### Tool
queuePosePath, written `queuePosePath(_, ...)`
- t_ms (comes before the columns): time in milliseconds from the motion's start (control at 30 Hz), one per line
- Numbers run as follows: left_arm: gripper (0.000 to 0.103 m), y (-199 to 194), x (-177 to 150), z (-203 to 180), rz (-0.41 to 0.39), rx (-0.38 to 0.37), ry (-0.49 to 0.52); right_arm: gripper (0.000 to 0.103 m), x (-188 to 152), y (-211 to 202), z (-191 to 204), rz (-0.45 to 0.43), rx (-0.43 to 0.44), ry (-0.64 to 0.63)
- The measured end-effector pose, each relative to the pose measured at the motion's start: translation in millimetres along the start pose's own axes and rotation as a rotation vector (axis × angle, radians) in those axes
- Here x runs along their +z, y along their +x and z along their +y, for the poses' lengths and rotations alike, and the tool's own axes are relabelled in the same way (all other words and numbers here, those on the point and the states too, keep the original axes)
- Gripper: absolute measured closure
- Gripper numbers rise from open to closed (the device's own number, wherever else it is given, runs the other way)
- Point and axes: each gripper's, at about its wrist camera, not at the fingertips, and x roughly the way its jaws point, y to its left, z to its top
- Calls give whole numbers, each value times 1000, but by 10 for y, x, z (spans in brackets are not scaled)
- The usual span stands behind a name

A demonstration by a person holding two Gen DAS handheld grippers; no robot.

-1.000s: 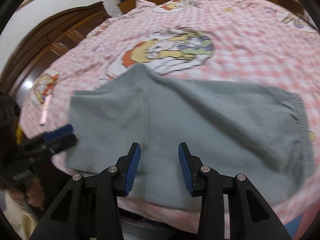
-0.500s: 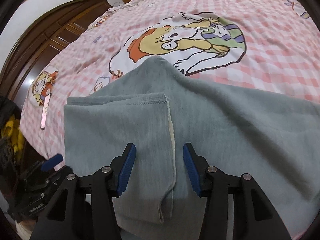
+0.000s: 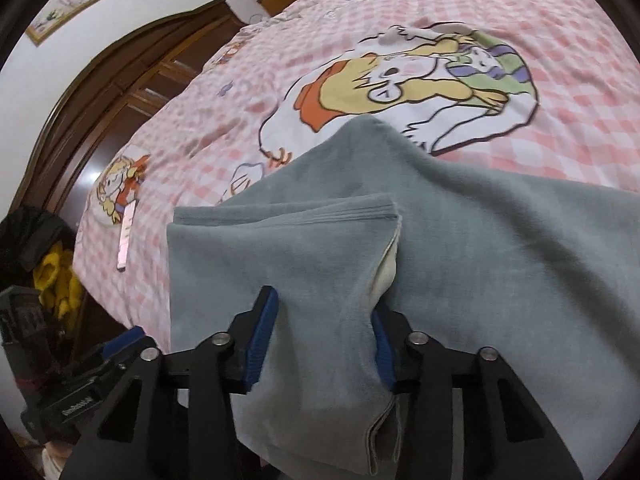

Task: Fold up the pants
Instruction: 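Grasp the folded edge of the grey pants with the right gripper, then lift the grasped edge with the right gripper and fold it over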

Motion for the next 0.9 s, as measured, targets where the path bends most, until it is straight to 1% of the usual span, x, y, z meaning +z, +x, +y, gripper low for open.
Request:
queuePosePath(67,41,-66,2,0,-10,13,8,85,16,19,17,7,-39,-11)
queuePosePath(100,41,-96,4,0,-14,21,10,87,25,13,3,12,-38,-8)
queuePosePath(133,41,-124,4,0,-17,26,11,94,42,-15,-28,16,8,13)
queuePosePath(200,41,-180,11,4,-25,29,13,95,60,-124,-41,0,53,34)
queuePosePath(333,40,-255,32,-11,-44,48,24,96,81,-436,41,-73,74,3)
queuePosePath(433,40,-269,21,-33,-48,43,32,96,106,-659,81,-101,118,0)
queuePosePath(500,40,-260,4,-72,-48,41,42,96,106,-779,93,-106,124,-4)
queuePosePath(700,40,-167,-29,-138,-47,4,53,96,144,-1245,7,-159,76,6)
queuePosePath(800,40,-40,-34,-172,-24,-22,51,96,183,-1533,-122,-201,36,39)
queuePosePath(900,40,74,-39,-220,-5,-60,48,96,182,-1812,-271,-238,-30,58)
